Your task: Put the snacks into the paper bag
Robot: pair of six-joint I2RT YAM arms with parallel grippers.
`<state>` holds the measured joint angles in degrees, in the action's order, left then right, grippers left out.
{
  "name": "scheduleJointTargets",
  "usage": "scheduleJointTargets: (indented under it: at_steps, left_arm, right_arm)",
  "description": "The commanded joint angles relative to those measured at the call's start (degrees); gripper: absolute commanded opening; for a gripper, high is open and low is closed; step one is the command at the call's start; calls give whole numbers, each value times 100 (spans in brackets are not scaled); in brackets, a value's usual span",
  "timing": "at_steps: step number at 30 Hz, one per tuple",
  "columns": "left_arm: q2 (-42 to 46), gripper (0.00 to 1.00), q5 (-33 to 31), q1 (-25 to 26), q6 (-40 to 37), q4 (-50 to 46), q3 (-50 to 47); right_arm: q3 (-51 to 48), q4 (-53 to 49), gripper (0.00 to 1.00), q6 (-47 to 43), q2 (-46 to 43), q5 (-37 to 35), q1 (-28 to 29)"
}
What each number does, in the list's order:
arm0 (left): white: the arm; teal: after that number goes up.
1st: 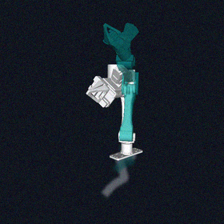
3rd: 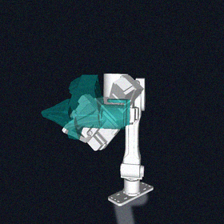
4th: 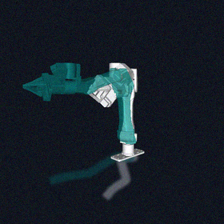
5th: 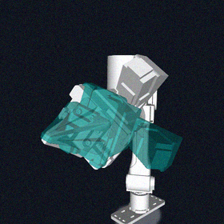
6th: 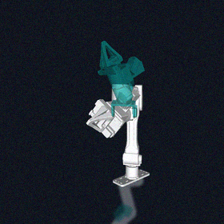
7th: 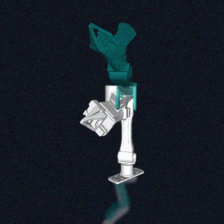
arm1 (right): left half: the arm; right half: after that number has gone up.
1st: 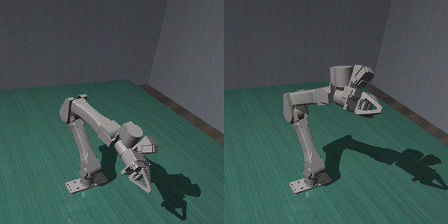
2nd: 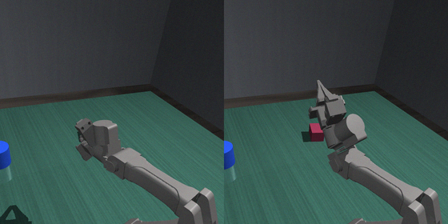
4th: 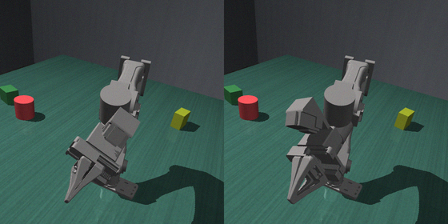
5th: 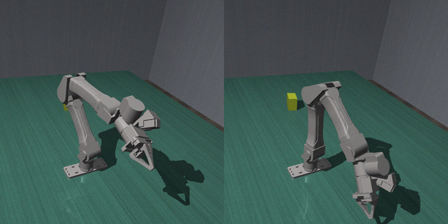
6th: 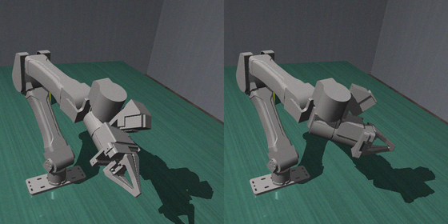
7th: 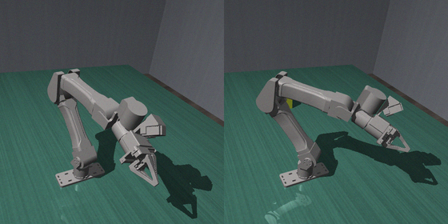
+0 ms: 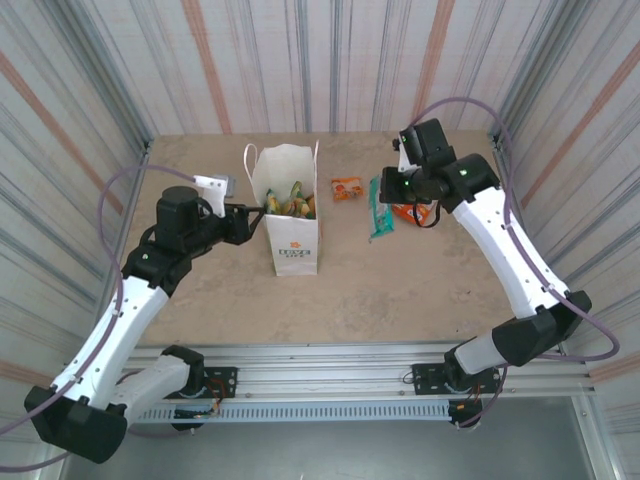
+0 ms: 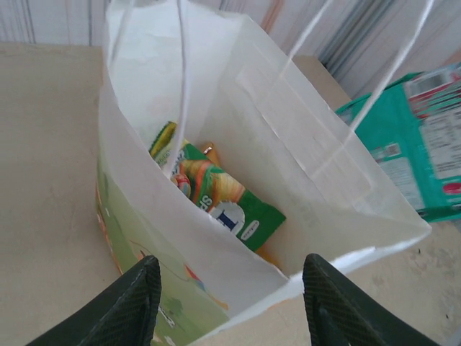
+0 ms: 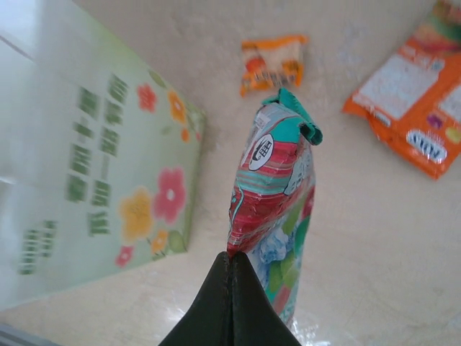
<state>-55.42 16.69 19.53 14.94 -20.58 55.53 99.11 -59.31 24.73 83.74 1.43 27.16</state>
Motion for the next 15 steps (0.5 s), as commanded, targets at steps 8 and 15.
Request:
scheduleJointTargets:
  at_steps: [8,15]
  left_arm:
    - [-690,53,-623,-46,233,283,899]
    - [-1011,38,-972,-46,369,324,1169]
  right_arm:
    - [2137,145,0,-187,438,-218,411]
    - [3406,479,0,-390,959,-458,963]
